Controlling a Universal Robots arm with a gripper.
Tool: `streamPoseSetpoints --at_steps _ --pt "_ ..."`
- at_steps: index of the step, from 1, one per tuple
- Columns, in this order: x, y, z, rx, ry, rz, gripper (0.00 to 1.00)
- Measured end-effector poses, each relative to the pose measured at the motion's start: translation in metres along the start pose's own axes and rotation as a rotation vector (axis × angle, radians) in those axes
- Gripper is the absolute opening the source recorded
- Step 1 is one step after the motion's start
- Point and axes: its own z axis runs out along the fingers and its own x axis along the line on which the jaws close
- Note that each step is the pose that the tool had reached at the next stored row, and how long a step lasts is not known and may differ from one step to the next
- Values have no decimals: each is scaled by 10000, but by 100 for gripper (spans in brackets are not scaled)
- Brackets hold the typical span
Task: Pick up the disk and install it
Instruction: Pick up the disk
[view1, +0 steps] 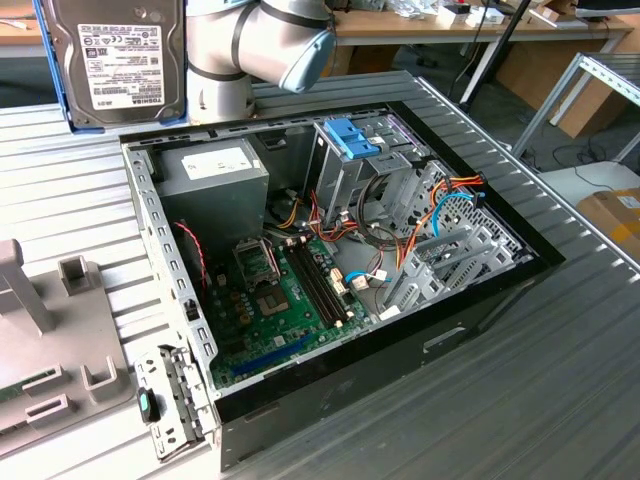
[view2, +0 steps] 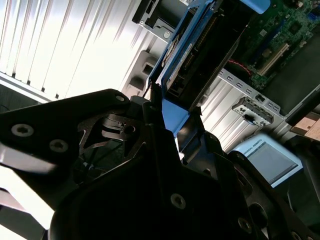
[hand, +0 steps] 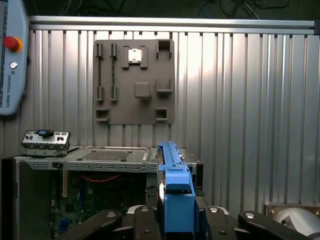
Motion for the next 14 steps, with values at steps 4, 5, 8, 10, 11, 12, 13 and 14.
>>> streamPoseSetpoints --at_steps 4,5,8,10,11,12,13,14 --pt "1 -132 2 0 0 1 37" --pt "2 -153 2 -1 0 0 37" --pt "3 -242 3 -1 0 -1 37" --pt "3 -292 4 -1 0 0 37" --pt "4 -327 5 0 0 0 37" --pt "4 -347 5 0 0 1 37" --pt "4 -379 5 -1 0 0 37" --pt "6 -503 7 0 0 0 37"
